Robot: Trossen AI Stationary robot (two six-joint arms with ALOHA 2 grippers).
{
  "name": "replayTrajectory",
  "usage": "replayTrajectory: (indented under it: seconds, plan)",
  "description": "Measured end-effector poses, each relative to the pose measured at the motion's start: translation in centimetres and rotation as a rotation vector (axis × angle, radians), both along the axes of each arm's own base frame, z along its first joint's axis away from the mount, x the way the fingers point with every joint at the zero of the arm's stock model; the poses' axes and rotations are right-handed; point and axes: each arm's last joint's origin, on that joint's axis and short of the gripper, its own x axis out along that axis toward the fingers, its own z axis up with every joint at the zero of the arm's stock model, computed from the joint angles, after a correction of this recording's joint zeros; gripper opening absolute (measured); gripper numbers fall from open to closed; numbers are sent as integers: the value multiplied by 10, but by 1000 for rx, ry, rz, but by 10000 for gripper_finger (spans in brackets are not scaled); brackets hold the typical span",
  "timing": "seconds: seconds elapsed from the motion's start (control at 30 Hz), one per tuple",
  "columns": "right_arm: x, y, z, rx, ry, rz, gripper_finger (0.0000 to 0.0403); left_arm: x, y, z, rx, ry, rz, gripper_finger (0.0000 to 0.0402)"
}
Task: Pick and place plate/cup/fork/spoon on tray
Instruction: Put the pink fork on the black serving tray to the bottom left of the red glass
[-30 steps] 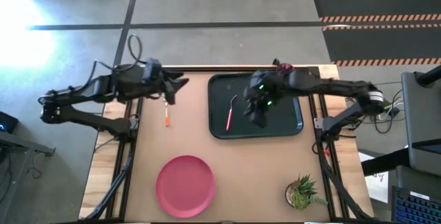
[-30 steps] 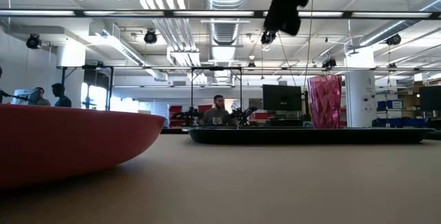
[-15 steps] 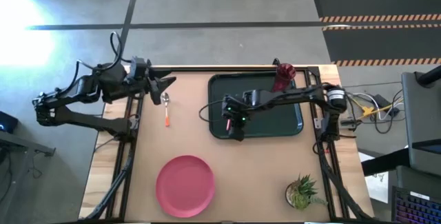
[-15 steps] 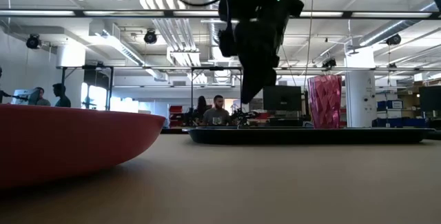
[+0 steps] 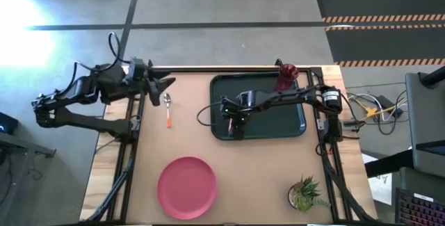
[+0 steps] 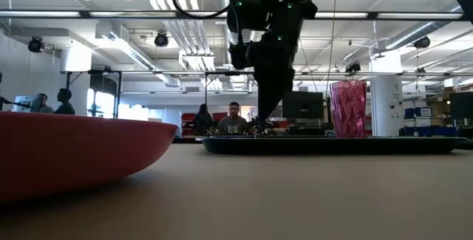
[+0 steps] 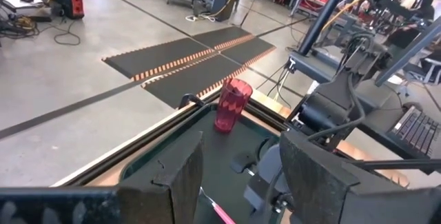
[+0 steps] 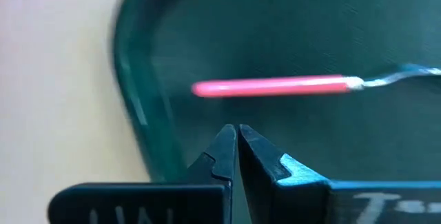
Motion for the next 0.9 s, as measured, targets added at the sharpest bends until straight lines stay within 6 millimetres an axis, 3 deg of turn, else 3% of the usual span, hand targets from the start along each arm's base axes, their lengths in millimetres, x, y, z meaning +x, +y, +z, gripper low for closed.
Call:
replayTrajectory:
  seconds: [0.27,0.6,0.9]
  plan:
    - [-3,-6,-2,2,25,-16,8,-5,0,2,2,-16,0,173]
    - [-4,-29,-6,110,-31,-54,8,-5,0,2,18,-7,-5,173]
    - [-10,-36,-26,182,-75,-88,8,-9,-1,3,25,-14,-10,173]
